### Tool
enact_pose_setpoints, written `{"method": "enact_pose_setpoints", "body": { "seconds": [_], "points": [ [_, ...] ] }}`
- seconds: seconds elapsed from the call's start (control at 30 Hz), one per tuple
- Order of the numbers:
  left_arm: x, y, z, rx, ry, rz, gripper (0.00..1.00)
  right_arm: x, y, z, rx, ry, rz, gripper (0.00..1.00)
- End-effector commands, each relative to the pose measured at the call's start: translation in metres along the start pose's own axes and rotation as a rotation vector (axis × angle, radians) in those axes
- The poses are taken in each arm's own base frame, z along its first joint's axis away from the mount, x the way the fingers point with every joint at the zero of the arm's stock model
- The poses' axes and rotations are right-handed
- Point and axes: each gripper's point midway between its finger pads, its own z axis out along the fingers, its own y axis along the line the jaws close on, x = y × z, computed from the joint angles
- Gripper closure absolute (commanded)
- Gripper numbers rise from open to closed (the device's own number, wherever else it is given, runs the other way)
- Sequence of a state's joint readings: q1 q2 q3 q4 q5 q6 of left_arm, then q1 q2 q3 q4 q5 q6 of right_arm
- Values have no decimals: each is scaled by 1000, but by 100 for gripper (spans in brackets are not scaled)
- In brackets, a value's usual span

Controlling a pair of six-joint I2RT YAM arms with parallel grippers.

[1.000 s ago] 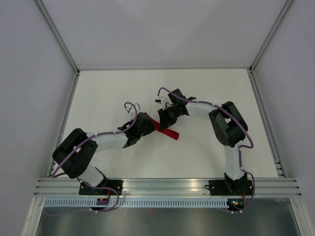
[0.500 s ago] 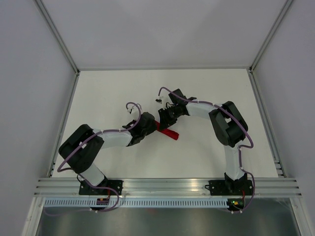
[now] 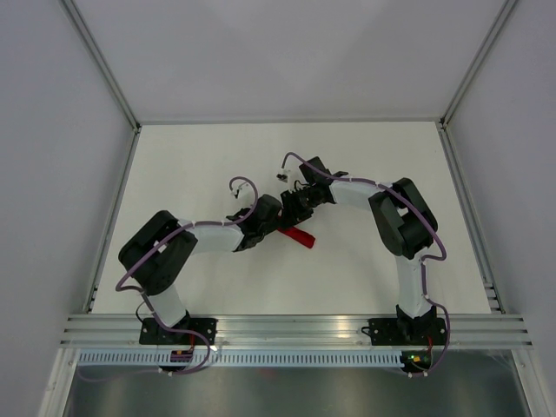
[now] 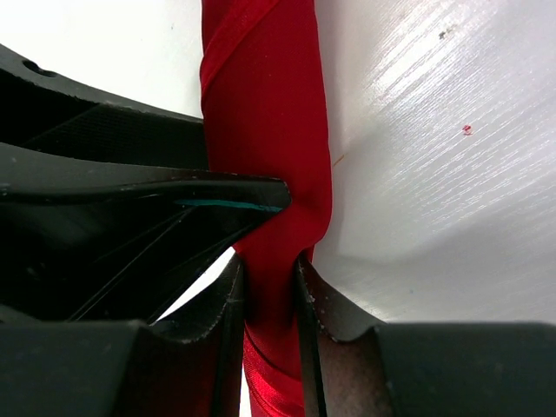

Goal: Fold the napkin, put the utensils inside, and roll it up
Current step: Roll the napkin with the utensil

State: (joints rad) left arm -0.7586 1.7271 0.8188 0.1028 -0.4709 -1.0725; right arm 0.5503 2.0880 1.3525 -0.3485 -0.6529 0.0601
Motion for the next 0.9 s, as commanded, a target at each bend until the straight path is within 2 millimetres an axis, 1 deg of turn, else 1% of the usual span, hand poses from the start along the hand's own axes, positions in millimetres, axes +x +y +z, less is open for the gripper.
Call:
{"method": "enact_pose_setpoints", "body": {
  "seconds": [0.0,0.07,0.13,0.17,0.23,0.27,0.3,0.33,0.37,0.43,0.47,0.5,0.53,0.57,0.6,0.63,0.67,0.7,0.73,0.77,0.8,0.83,0.87],
  "points": [
    [-7,-6,5,-26,-29,14,57,71,-33,15,108,204,135,89],
    [-5,-3,6,-42,-20,54,62,66,-29,12,97,194,131,89],
    [-6,-5,9,-45,-18,87,67,60,-26,9,90,181,123,89],
    [-6,-3,10,-53,-13,103,73,59,-25,7,90,179,121,87],
    [-11,-10,11,-45,-13,114,79,54,-22,3,90,168,107,84],
    [-11,-10,13,-41,-4,138,84,52,-21,1,91,163,96,78],
    [-14,-14,14,-32,-4,145,86,51,-20,-1,93,161,89,74],
    [-13,-9,14,-47,15,183,88,47,-18,-5,93,150,77,68],
    [-13,-9,17,-39,37,192,91,45,-17,-8,96,150,66,58],
    [-18,-14,19,-25,51,236,93,36,-12,-17,98,127,50,51],
    [-18,-15,22,-15,73,247,94,33,-10,-22,98,121,53,46],
    [-23,-20,23,-12,77,260,94,25,-8,-31,97,100,16,44],
    [-29,-18,26,-8,80,301,94,24,-7,-36,98,100,17,43],
    [-28,-20,27,3,104,319,94,20,-9,-43,101,87,19,40],
    [-33,-27,30,12,107,335,94,11,-6,-52,100,60,1,40],
    [-32,-23,31,5,130,391,94,7,-8,-59,105,48,1,39],
    [-35,-24,33,8,142,414,95,7,-10,-64,109,45,8,38],
    [-41,-34,34,26,138,436,95,-1,-17,-76,120,15,16,38],
    [-38,-28,38,10,162,495,95,-4,-20,-83,125,7,20,38],
    [-39,-28,39,10,173,521,95,-10,-28,-94,130,-17,37,37],
    [-45,-35,41,21,169,538,95,-14,-31,-101,130,-33,44,37],
    [-40,-29,44,6,198,592,95,-15,-32,-106,122,-41,58,37],
    [-42,-29,46,0,199,605,96,-20,-40,-117,132,-68,72,37]
  ]
}}
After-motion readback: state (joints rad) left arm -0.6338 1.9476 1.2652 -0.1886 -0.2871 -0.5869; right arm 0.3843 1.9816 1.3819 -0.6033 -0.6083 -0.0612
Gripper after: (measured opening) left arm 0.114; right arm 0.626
